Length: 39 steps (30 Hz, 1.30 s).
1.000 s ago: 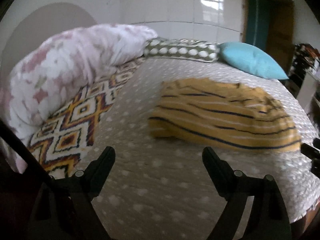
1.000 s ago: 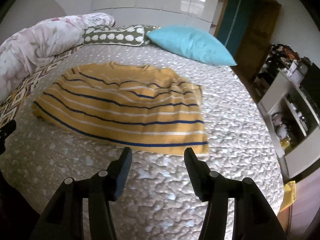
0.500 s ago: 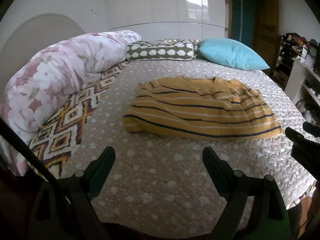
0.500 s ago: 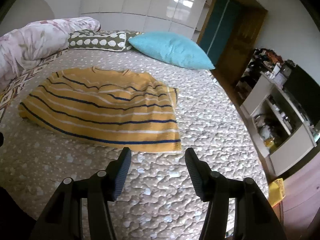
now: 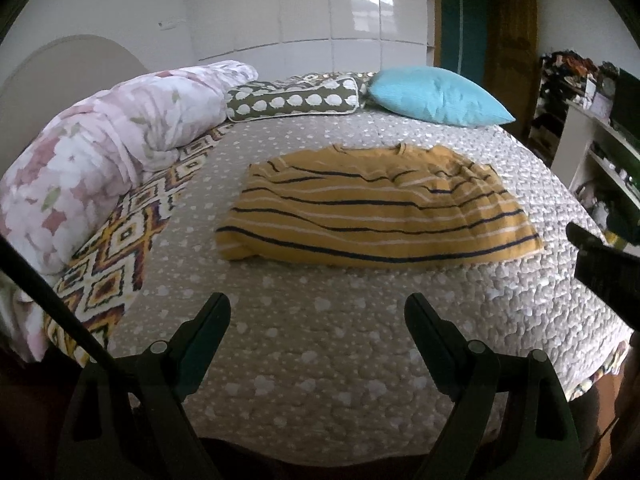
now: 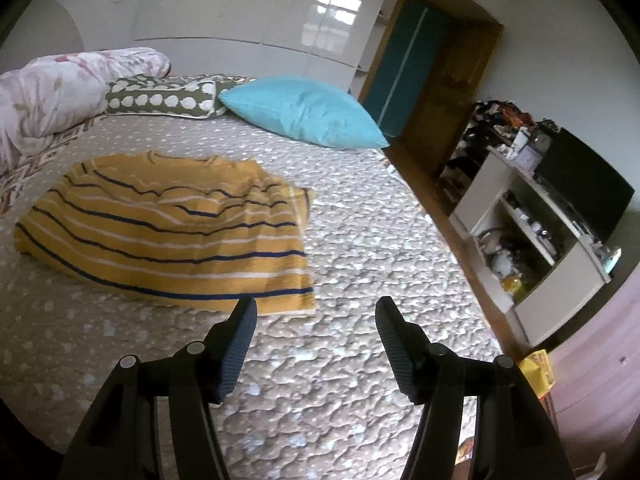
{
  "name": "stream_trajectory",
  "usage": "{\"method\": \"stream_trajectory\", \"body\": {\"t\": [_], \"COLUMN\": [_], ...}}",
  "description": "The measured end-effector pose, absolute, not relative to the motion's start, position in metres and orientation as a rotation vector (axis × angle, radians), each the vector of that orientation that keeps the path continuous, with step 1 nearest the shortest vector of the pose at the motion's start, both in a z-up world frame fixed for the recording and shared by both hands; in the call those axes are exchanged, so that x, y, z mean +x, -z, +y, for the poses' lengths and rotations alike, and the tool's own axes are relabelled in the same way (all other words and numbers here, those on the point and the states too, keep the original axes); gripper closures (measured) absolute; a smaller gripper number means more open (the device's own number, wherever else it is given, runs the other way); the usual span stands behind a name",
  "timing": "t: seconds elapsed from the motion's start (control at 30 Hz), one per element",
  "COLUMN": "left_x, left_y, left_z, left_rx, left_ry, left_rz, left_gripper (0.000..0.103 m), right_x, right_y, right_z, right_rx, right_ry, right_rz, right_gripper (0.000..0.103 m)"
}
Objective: Fold small clothes
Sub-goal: 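Release the sweater and pull both grippers back from it, then grasp the sweater edge with the right gripper and lift it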
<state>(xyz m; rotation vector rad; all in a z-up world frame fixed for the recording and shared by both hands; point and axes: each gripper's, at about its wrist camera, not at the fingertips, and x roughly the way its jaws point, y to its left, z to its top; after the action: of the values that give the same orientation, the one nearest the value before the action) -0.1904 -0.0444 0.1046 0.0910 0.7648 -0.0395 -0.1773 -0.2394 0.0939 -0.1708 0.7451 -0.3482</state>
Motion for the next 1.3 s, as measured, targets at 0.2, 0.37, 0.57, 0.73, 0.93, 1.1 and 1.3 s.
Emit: {"method": "stream_trajectory", "body": {"t": [0.2,0.37,0.57,0.73,0.93,1.1,1.3], "left_x": [-0.187,-0.185,-0.183,-0.179,-0.173,-0.166,-0.162], "left_y": [-0.100,-0.097,-0.095,-0.091,-0.085,-0.078,-0.069], "left_z": [-0.047,-0.048,-0.048,-0.045,-0.024,-0.009,0.003], "left_rx": [0.100,0.099,0.096,0.089,0.038,-0.007,-0.039], "left_ry": [0.043,0.047,0.047,0.041,0.013,-0.003,-0.011], "left_rz": [0.784,0.793,0.799,0.810,0.822,0.842,0.873], "left_gripper": [0.015,0.015,0.015,0.015,0.015,0.015,0.015], "right_x": [-0.177,-0.174,-0.173,-0.167,-0.142,-0.138,-0.102], "right_y": [-0.094,-0.090,-0.087,-0.078,-0.018,0.010,0.011], "right_z": [-0.247,-0.251,-0.250,-0.253,-0.320,-0.357,-0.350], "right_rx": [-0.151,-0.139,-0.140,-0.130,0.257,0.549,0.561], "right_ry": [0.362,0.368,0.366,0.343,0.155,0.045,-0.059], "right_rz": [0.742,0.757,0.763,0.768,0.883,0.842,0.824], "right_gripper": [0.037,0.037,0.036,0.027,0.029,0.034,0.034]}}
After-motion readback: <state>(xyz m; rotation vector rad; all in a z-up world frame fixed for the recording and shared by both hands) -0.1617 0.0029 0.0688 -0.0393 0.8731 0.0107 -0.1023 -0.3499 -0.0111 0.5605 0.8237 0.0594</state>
